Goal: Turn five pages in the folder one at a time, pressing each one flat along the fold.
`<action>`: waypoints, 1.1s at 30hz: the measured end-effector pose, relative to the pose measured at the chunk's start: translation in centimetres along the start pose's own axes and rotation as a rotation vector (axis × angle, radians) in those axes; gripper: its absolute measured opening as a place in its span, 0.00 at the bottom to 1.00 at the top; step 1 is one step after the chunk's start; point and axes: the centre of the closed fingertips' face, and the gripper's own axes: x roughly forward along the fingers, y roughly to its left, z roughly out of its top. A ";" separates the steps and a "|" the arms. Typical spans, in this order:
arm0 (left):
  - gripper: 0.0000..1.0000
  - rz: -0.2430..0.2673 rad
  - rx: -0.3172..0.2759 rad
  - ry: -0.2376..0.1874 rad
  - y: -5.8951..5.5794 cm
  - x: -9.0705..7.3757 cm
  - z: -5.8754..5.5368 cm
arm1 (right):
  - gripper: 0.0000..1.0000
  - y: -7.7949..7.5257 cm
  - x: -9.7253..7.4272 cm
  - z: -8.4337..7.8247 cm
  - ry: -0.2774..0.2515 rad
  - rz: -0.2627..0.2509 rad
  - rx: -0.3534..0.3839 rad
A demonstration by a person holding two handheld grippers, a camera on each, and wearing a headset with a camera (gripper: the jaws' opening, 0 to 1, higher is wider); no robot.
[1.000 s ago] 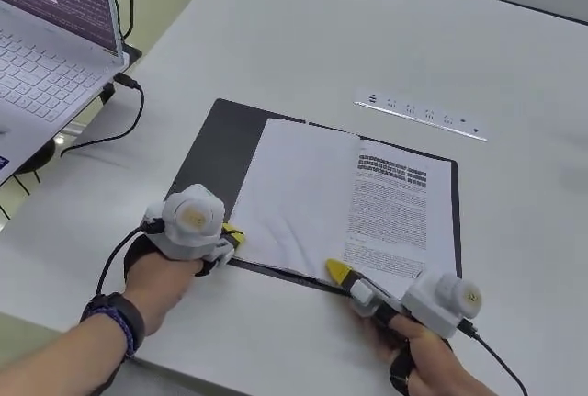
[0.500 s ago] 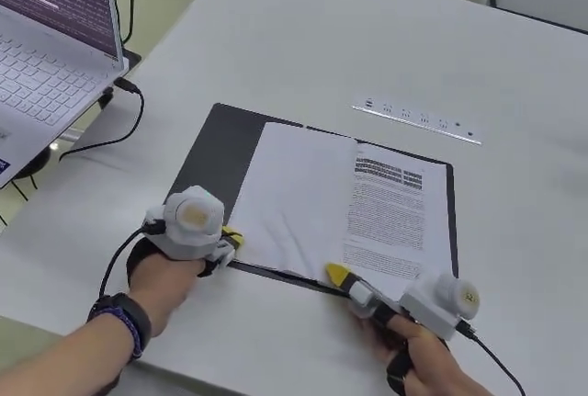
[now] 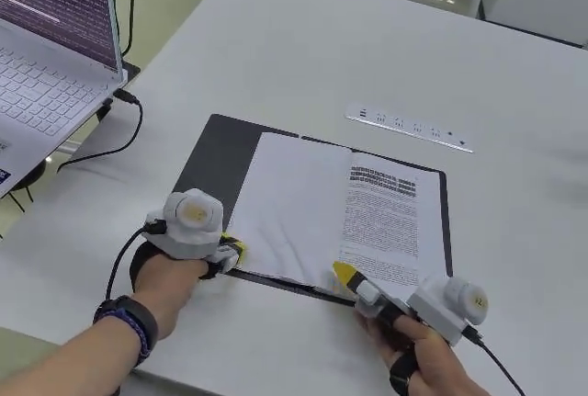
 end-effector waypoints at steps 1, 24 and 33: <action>0.11 -0.002 0.003 -0.005 -0.2 -0.2 0.2 | 0.06 0.0 -0.2 0.3 -0.008 -0.006 -0.007; 0.31 0.024 0.076 -0.070 -0.7 -5.3 2.4 | 0.29 -2.0 -7.3 5.9 -0.147 -0.185 -0.117; 0.36 0.033 0.136 -0.082 -0.6 -7.6 3.3 | 0.33 -2.2 -9.3 5.7 -0.108 -0.228 -0.235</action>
